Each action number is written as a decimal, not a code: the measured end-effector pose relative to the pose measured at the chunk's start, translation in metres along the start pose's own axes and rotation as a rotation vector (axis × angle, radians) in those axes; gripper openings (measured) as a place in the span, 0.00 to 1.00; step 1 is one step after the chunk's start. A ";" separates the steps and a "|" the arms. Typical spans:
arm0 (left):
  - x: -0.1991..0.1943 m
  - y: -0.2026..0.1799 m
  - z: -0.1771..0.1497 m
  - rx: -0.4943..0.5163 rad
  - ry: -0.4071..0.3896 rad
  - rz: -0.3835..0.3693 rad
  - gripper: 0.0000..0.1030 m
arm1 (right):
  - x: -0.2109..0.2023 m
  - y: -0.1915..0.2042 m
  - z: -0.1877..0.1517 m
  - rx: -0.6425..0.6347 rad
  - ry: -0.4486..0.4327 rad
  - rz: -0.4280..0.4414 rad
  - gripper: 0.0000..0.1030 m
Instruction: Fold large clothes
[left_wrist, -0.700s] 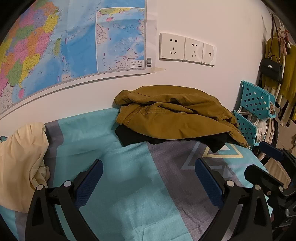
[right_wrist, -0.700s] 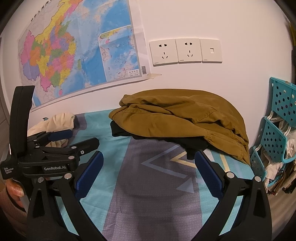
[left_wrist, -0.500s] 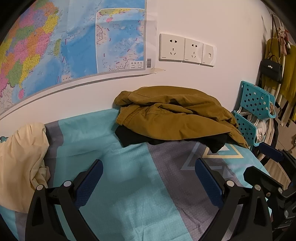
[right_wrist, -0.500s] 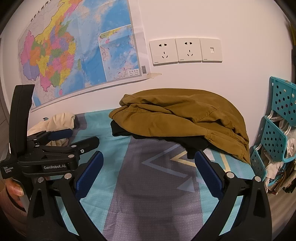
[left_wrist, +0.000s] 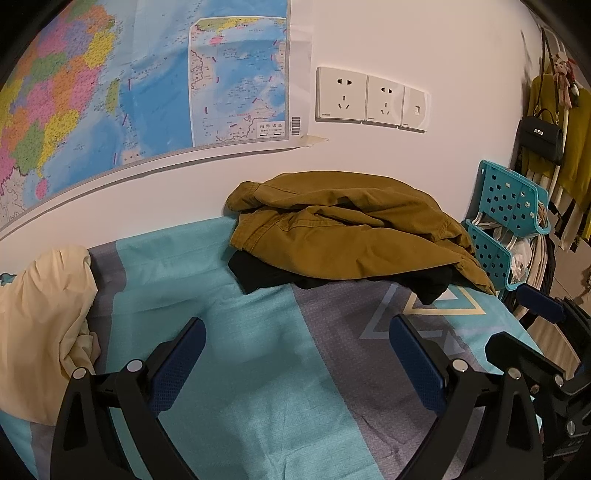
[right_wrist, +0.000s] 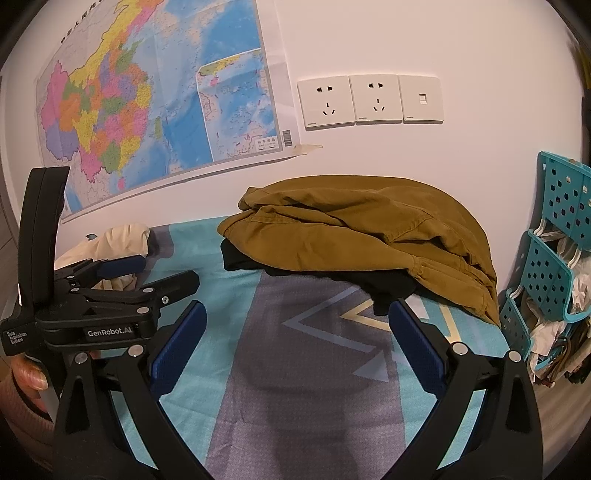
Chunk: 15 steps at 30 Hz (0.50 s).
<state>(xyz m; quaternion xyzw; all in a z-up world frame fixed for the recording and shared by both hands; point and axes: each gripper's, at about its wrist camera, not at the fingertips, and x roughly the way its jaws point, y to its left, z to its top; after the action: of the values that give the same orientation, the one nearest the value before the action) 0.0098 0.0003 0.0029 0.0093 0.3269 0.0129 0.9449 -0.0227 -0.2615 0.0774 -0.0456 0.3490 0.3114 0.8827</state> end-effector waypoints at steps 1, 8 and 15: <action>0.000 0.000 0.000 -0.001 0.000 0.001 0.93 | 0.000 0.000 -0.001 0.000 0.000 -0.001 0.95; 0.001 0.001 0.001 -0.029 -0.005 -0.018 0.93 | -0.001 0.000 0.000 -0.004 0.001 -0.008 0.94; 0.006 0.001 0.004 -0.044 0.006 -0.026 0.93 | 0.003 -0.002 0.006 -0.024 0.005 -0.007 0.94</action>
<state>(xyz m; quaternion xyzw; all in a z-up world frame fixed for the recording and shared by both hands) 0.0173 0.0019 0.0025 -0.0159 0.3294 0.0081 0.9440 -0.0164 -0.2599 0.0793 -0.0581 0.3472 0.3123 0.8823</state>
